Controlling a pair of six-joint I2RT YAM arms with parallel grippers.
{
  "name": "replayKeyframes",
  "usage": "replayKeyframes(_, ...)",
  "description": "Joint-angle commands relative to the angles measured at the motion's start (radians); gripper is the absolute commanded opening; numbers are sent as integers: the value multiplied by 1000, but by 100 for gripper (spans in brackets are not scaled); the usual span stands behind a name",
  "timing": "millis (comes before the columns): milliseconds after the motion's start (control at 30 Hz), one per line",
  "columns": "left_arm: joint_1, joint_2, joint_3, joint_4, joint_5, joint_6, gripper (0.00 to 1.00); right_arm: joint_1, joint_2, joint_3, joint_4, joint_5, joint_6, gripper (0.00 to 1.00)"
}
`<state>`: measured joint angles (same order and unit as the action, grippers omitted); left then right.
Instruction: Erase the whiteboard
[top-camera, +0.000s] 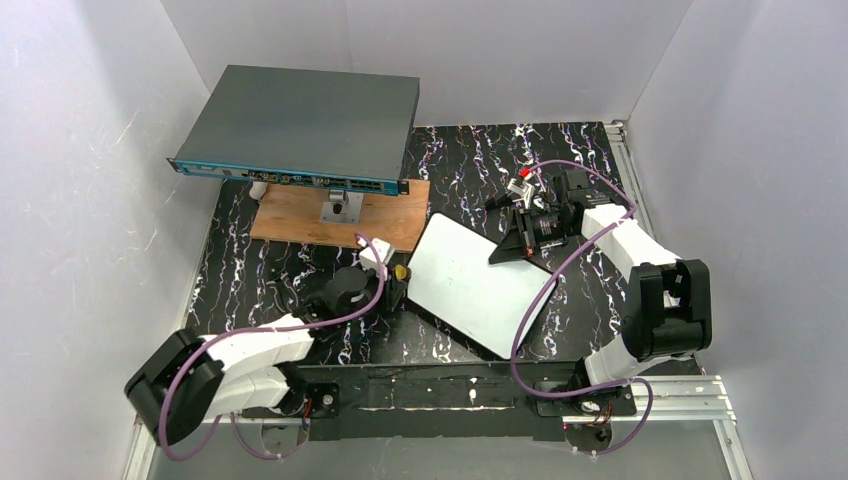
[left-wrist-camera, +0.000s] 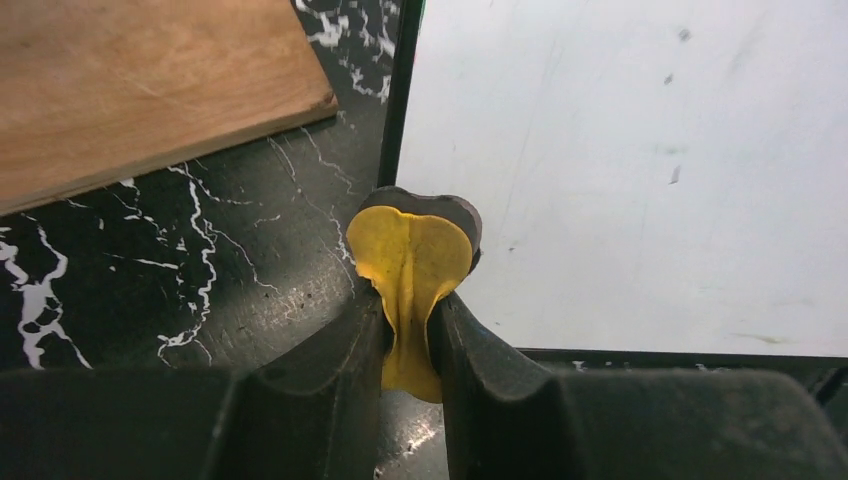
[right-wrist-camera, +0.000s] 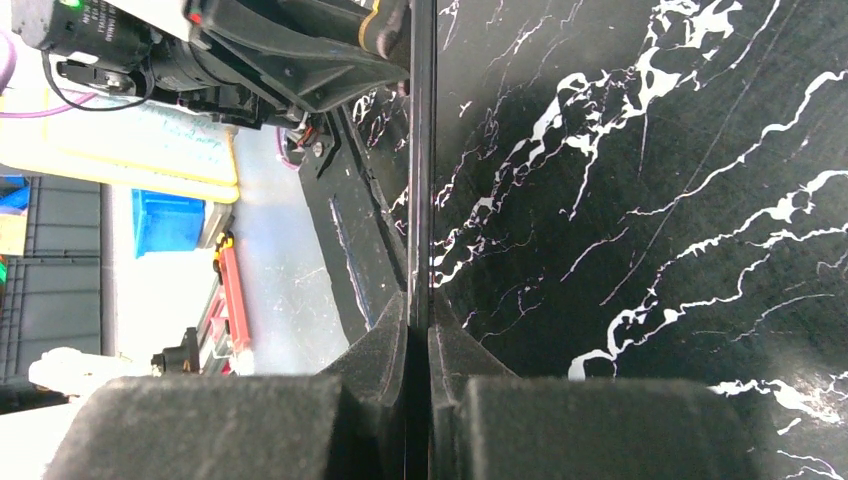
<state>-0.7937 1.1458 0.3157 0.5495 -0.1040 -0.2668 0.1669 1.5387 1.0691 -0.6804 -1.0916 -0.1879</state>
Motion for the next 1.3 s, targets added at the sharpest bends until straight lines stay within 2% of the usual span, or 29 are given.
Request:
replayKeyframes(0,12,-185,-44,-23,-26,-62,0,8,-61,54,-39,-97,-14,1)
replayKeyframes(133,20,-341,-60,-159,-124,-247,0,8,-99,25,27,-82,32,1)
replayKeyframes(233,22,-357,-54,-197,-112,-292,0,8,-100,25,40,-89,45,1)
replayKeyframes(533,21,-102,54,-163,-80,-349,0,8,-124,8,64,-127,65,1)
replayKeyframes(700,21,-31,96,-152,-160,-384,0,23,-128,13,34,-168,34,1)
replayKeyframes(1067,32,99,262,-204,-380,-335,0,85,-116,46,-75,-232,-79,1)
replayKeyframes(1133,36,115,269,-186,-372,-336,0,85,-117,49,-73,-224,-78,1)
replayKeyframes(1267,36,128,244,-169,-267,-350,0,81,-119,44,-37,-172,-47,1)
